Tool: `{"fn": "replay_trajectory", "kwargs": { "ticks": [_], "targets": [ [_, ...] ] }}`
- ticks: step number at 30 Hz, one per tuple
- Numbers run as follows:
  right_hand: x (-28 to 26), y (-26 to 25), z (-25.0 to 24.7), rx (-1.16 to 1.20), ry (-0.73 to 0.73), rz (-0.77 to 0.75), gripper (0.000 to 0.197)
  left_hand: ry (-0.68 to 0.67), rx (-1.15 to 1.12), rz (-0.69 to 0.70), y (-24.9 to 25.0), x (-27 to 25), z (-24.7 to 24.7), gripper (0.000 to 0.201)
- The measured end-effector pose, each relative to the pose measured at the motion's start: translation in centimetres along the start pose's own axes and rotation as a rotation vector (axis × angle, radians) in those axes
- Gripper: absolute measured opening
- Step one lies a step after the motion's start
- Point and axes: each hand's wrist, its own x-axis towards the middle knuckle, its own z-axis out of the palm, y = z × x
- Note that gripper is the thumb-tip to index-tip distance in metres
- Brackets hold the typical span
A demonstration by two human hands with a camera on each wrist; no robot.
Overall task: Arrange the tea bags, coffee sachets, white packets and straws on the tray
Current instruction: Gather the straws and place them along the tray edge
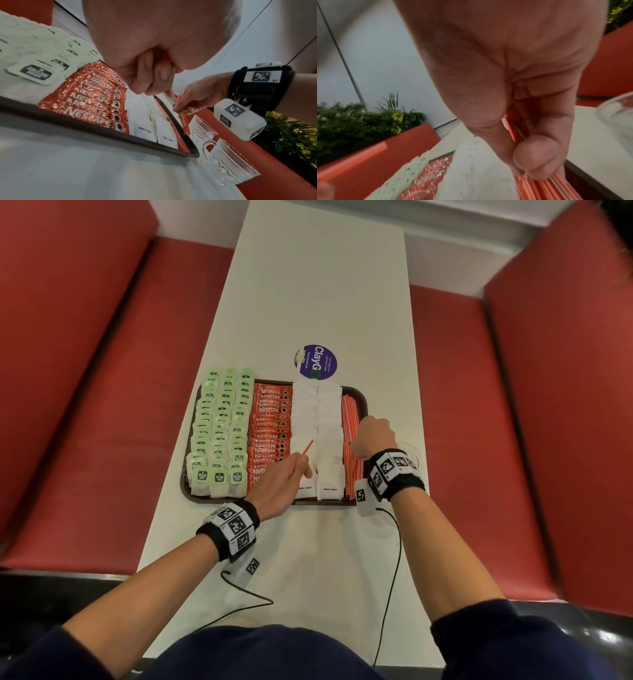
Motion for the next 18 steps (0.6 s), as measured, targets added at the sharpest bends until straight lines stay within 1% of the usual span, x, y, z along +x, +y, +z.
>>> {"fn": "replay_trajectory", "kwargs": {
  "ticks": [4,8,12,16,18],
  "targets": [
    [0.0,-0.4,1.6,-0.041,-0.011,0.002,0.04,0.028,-0.021,-0.014,-0.5,-0.3,-0.4,0.048],
    [0.0,-0.1,2.3,-0.068,-0.038,0.014,0.043,0.051,-0.036,-0.034,-0.8,-0.5,-0.8,0.039],
    [-0.1,0.5,2.5,-0.079,0.001,0.001,0.041,0.066,-0.088,-0.072,-0.5,-0.6,-0.8,0.031],
    [-0.2,1.0,2.6,-0.083,0.046,-0.016,0.032,0.064,-0.085,-0.061,-0.4,-0.5,-0.4,0.031],
    [-0.5,1.1,2.7,-0.079,0.075,-0.017,0.031,0.055,-0.083,-0.052,-0.1,-0.4,-0.4,0.032]
  ]
}}
